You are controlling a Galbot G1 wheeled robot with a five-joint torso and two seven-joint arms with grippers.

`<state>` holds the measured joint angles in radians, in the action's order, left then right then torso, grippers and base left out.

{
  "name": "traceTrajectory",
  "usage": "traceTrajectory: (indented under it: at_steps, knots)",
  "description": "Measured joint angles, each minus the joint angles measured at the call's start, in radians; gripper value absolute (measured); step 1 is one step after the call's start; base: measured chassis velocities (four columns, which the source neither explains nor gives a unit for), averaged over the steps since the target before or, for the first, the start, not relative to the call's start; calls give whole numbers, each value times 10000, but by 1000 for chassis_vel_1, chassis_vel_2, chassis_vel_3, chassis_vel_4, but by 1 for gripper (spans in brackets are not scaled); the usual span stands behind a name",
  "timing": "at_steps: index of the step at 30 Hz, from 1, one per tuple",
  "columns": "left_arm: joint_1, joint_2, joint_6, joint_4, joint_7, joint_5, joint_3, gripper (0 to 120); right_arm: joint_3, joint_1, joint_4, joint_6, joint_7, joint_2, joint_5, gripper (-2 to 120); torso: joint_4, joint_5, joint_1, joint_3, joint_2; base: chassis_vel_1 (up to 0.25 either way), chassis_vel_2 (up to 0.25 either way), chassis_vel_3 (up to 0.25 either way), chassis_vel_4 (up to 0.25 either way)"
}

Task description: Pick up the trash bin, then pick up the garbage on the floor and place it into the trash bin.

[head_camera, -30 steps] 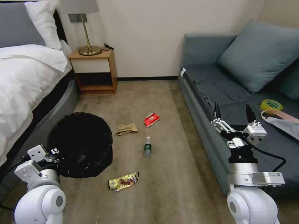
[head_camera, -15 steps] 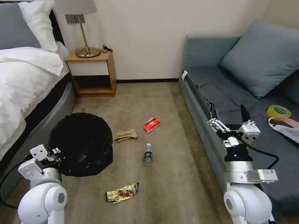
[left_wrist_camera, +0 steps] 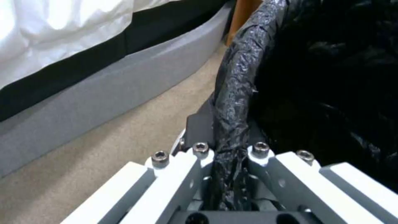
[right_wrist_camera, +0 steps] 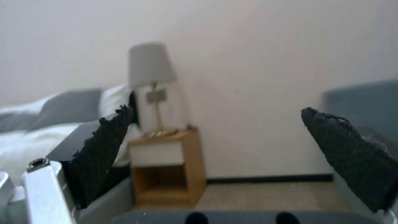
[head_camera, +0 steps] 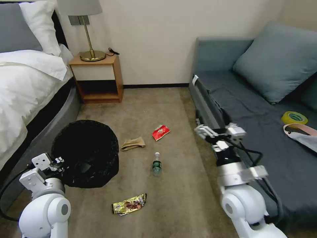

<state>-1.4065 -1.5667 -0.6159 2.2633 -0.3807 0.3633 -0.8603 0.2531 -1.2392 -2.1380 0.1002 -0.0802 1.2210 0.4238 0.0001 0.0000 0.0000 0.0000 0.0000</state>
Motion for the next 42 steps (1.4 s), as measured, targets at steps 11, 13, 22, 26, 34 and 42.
traceTrajectory:
  at_steps: [11,13,22,26,34,42]
  knots:
    - [30,-8,16,10,53,39,-339,3,-2480,2228,1905,-416,-16,-1841,883,100,0,1,0,0,0,0,0,0,0]
    - [70,-12,19,-1,59,37,-340,3,-2660,2423,2134,-467,67,-2002,933,100,2,1,0,0,0,0,0,0,0]
    - [294,18,87,-285,179,-85,-216,3,-3955,3556,3539,-1572,999,-2261,1118,100,-1,1,0,0,0,0,0,0,0]
    - [280,4,94,-305,210,-130,-230,3,-4457,4005,4154,-2080,1595,-2175,933,100,-1,1,0,0,0,0,0,0,0]
    - [147,-32,143,-280,224,-184,-313,3,-5849,5414,5745,-3037,3842,-2203,693,100,0,0,0,0,0,0,0,0,0]
    - [70,-71,199,-249,227,-219,-385,3,-6825,6476,7537,-2015,7784,-2016,-229,100,0,-1,0,0,0,0,0,0,0]
